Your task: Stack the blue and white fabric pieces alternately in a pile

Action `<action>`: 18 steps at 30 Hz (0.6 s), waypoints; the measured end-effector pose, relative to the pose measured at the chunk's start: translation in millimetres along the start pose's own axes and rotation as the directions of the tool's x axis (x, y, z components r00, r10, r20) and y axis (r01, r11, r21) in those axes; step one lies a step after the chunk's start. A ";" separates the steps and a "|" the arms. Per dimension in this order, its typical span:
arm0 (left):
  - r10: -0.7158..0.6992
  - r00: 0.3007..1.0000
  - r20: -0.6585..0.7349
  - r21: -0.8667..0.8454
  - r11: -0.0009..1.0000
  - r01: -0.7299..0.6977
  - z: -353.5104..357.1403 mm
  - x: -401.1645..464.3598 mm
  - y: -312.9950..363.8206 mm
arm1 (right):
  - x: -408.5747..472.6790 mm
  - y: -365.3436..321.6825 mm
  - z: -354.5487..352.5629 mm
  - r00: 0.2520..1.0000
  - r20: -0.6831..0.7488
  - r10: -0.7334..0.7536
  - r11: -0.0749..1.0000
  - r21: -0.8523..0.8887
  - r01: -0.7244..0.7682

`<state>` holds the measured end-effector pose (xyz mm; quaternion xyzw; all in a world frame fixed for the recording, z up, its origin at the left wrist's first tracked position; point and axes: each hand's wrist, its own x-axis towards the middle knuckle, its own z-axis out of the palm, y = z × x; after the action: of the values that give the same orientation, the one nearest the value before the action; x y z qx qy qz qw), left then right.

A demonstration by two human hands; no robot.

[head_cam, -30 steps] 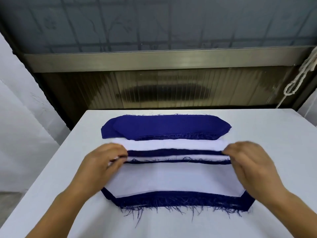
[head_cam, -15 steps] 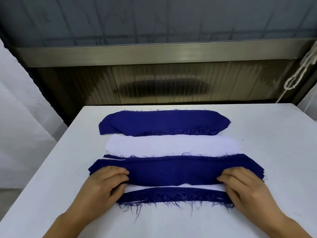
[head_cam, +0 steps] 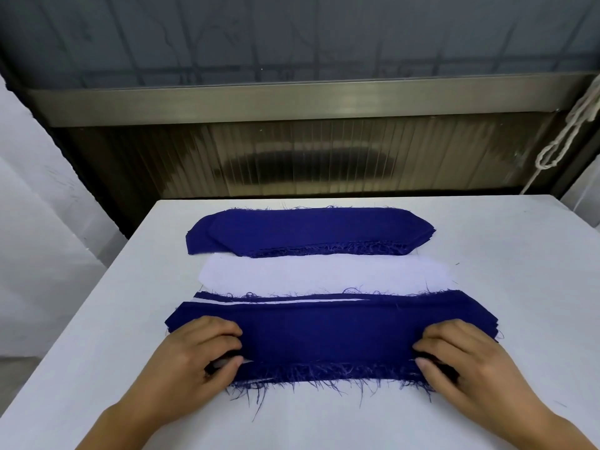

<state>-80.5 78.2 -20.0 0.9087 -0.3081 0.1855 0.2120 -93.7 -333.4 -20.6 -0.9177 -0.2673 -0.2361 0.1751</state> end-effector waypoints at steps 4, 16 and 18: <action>-0.062 0.993 0.100 -0.015 0.998 0.063 -6.0 18.3 5.7 | 18.7 -4.2 -8.6 0.990 0.109 0.087 0.989 0.108 -0.099; -0.237 0.962 0.138 0.182 0.960 0.210 56.0 104.7 29.7 | 85.8 -8.5 43.6 0.894 0.267 0.360 0.930 -0.029 -0.366; -0.246 0.966 0.074 0.196 0.954 0.227 55.7 98.6 22.8 | 78.6 1.2 41.4 0.891 0.240 0.386 0.923 -0.083 -0.377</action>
<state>-10.5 -13.5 -14.6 0.9629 -0.1883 0.1419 0.1314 -20.3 -283.8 -13.7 -0.9776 -0.0981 -0.0831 0.1668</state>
